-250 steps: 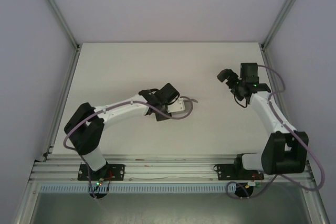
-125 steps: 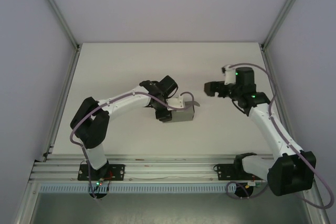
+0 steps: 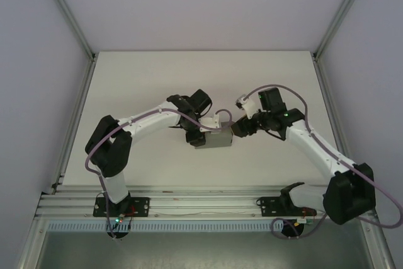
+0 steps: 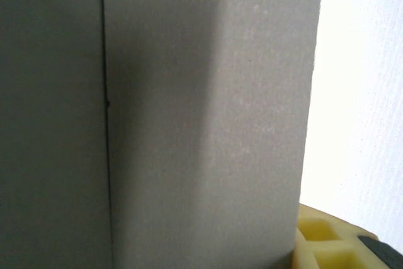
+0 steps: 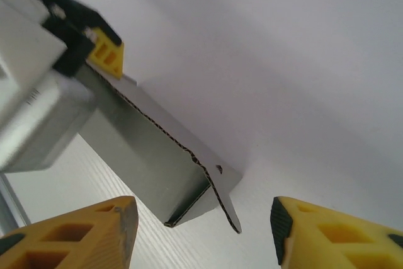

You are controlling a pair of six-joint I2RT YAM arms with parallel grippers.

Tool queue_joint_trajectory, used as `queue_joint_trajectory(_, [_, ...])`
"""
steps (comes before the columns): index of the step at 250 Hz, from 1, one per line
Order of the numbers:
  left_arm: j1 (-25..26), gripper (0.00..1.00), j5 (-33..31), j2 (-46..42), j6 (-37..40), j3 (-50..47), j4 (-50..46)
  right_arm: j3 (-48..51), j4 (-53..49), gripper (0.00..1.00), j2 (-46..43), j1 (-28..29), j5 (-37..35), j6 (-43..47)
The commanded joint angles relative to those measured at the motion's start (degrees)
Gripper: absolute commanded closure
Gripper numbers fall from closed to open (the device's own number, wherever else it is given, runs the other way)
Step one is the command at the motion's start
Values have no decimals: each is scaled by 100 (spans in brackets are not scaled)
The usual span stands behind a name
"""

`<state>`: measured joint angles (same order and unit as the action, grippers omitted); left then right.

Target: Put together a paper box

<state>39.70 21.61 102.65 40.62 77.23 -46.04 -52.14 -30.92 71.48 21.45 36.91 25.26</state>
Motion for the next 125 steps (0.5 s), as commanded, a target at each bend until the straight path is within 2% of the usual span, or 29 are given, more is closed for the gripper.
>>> queue_joint_trajectory(1, [-33,65,34,150,87,138,-239,-248,-222,55,214,139,-312,182])
queue_joint_trajectory(12, [-33,65,27,159,76,140,-230,-303,-222,64,281,199,-438,164])
queue_joint_trajectory(27, [-34,65,8,175,69,144,-238,-360,-217,69,337,252,-516,131])
queue_joint_trajectory(76, [-33,65,-55,200,25,145,-230,-341,-32,73,349,302,-660,-26])
queue_joint_trajectory(125, [-35,65,-184,207,-115,161,-79,-556,-212,93,497,317,-701,-323])
